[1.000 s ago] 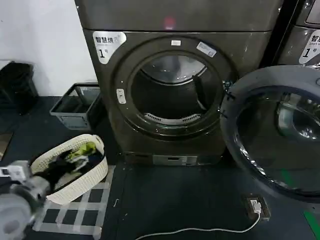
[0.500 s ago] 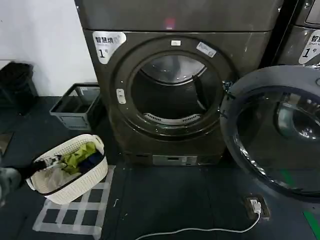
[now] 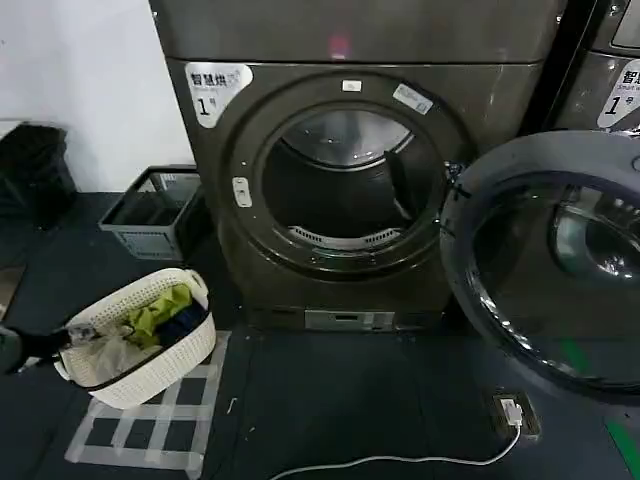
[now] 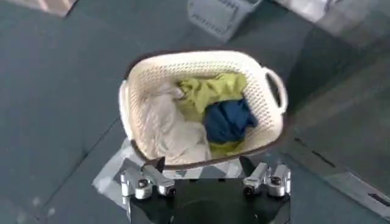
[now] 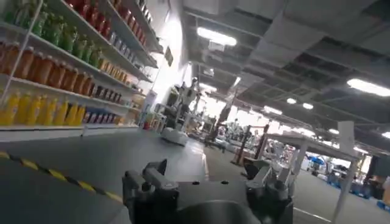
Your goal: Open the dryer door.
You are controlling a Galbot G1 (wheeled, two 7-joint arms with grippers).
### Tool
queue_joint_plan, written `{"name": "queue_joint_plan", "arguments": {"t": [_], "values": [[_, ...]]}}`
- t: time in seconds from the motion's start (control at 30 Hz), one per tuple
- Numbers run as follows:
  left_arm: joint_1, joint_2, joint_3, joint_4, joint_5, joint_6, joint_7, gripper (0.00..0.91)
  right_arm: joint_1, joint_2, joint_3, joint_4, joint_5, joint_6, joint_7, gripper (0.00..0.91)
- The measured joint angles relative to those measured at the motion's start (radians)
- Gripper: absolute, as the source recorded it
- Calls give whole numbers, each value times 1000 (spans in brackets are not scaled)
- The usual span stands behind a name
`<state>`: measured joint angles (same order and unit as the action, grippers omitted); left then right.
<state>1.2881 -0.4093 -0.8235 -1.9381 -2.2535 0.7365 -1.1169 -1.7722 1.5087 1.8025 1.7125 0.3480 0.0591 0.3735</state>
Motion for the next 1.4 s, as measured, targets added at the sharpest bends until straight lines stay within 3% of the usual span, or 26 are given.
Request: {"name": "queue_joint_plan", "arguments": {"t": [0.27,0.57,1.17,1.4], "values": [[-165,36,125,119,-74,0,-26,907,-3,5,3,1,0,8,-3,907],[-314,45,245,158,-87,0,-30,907,-7,17,6,0,-1,55,-38,907],[-406,41,332,190,-100,0,-35,907,-3,16,7,-23,3,47,-1,907],[-414,41,335,198,-104,0,-35,907,7,16,22,-28,35,11,55,907]]}}
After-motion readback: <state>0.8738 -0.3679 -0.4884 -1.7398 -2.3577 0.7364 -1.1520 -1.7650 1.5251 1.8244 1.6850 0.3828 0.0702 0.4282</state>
